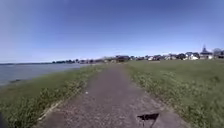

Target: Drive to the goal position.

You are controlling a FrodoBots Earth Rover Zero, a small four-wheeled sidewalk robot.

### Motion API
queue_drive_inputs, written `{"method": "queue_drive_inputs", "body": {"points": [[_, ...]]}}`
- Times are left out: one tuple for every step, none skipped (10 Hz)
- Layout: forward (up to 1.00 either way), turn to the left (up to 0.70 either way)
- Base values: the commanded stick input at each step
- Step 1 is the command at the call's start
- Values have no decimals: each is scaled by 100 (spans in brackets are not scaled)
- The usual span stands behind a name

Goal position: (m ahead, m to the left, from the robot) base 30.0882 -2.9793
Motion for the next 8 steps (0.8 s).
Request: {"method": "queue_drive_inputs", "body": {"points": [[70, 0], [70, 0], [70, 0], [70, 0], [70, 0], [70, 0], [70, 0], [70, 0]]}}
